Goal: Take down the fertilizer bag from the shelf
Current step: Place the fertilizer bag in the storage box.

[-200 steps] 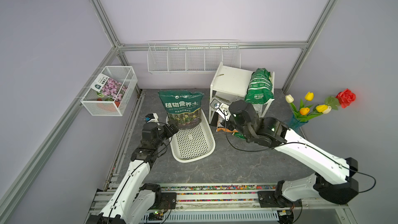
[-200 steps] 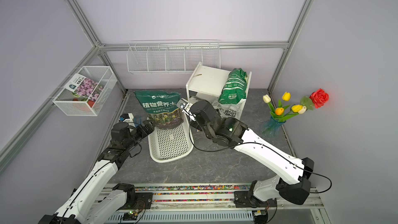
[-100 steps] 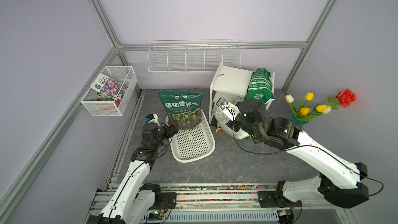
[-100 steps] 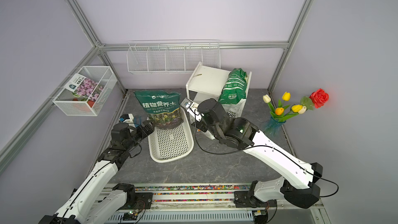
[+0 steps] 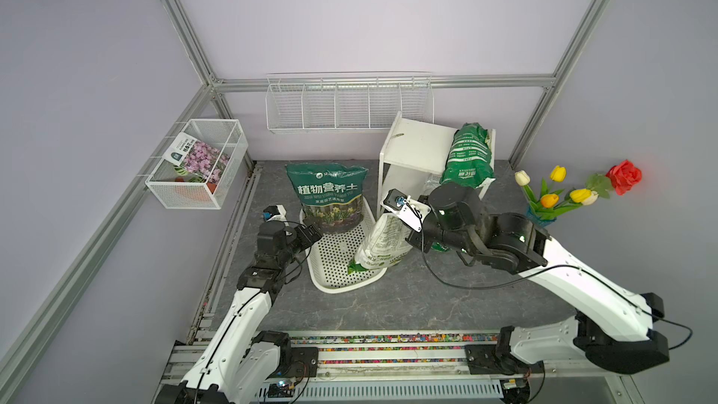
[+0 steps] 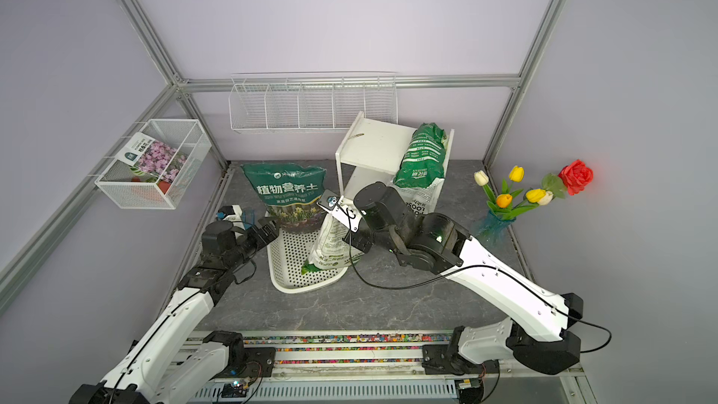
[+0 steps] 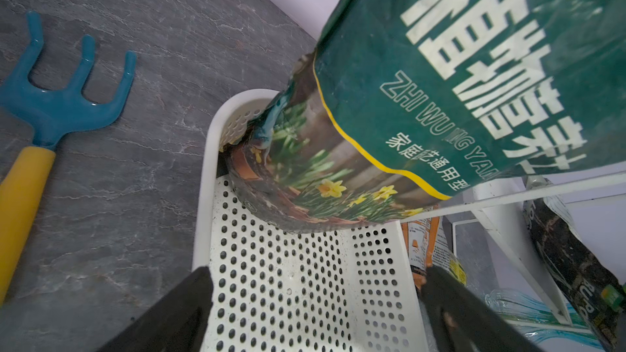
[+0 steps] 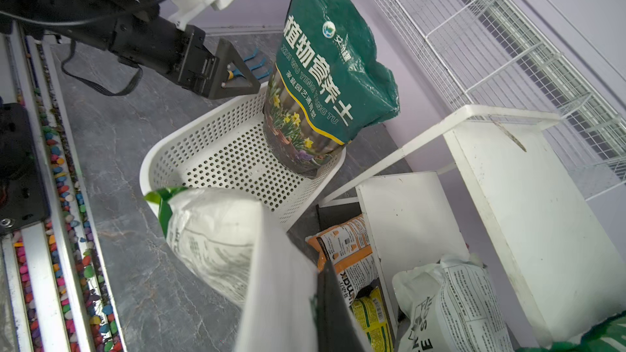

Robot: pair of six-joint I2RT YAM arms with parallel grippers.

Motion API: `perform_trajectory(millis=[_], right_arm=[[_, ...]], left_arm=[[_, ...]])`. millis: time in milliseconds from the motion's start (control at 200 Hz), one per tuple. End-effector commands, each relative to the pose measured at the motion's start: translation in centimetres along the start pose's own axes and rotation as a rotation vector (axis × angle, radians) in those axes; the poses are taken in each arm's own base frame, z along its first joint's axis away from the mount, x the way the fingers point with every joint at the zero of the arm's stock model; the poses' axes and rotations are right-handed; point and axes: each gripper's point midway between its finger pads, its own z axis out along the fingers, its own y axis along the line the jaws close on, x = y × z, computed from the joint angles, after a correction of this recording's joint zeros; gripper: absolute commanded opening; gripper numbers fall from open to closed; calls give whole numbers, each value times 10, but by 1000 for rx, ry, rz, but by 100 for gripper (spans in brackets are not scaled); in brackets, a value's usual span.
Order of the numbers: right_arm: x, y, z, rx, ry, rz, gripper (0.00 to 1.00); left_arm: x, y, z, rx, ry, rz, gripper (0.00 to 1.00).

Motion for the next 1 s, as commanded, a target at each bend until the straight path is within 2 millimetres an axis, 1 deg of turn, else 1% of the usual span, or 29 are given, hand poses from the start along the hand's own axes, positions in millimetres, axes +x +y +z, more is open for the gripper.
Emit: perform_trajectory(millis=[0, 130, 320, 435, 590, 710, 840, 995], right_arm=[[-88, -36, -48, 93, -344, 86, 0], [-103, -28, -40, 59, -374, 59, 0], [-125, -24, -35, 28, -425, 41, 0], [-134, -15, -22, -8, -444, 34, 0], [-136, -4, 8, -24, -438, 16, 0], [-133, 4, 37, -18, -427, -6, 0], [-126, 9, 70, 9, -379, -42, 0], [-114, 10, 112, 63, -280, -141, 0]], left_arm=[[-10, -7, -4, 12, -24, 24, 100], [-12, -3, -8, -11, -42, 30, 100], [-19, 3, -19, -45, -100, 44, 100], [-21, 13, -21, -92, -119, 57, 100], [-26, 31, -16, -123, -78, -2, 100], [-38, 43, -19, -158, -105, -38, 100], [-48, 42, -27, -175, -143, -15, 100], [-47, 40, -33, -171, -140, 7, 100]])
